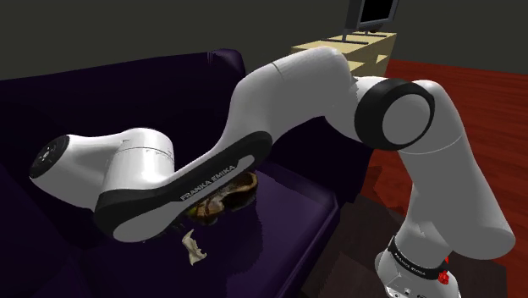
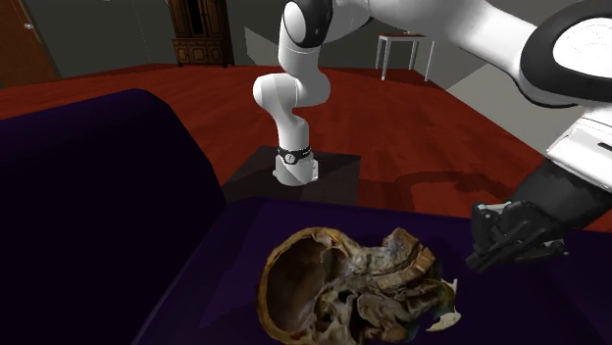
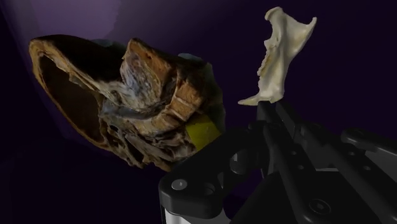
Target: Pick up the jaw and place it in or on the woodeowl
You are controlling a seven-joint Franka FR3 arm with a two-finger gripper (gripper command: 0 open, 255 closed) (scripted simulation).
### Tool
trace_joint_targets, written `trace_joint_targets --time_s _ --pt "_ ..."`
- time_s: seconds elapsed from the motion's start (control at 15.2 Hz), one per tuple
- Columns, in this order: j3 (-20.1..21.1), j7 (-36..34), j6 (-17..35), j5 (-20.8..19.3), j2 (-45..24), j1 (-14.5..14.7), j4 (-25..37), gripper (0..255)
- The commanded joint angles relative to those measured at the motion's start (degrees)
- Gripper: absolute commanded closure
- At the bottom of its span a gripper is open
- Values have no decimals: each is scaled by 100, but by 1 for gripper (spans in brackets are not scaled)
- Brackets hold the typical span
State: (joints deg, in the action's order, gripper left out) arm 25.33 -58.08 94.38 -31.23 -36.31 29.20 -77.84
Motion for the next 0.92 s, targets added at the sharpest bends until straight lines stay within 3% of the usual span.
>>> trace_joint_targets --time_s 0.0,0.86 --pt "13 53 -129 24 44 12 106 255" --pt "46 357 -968 101 190 135 881 255"
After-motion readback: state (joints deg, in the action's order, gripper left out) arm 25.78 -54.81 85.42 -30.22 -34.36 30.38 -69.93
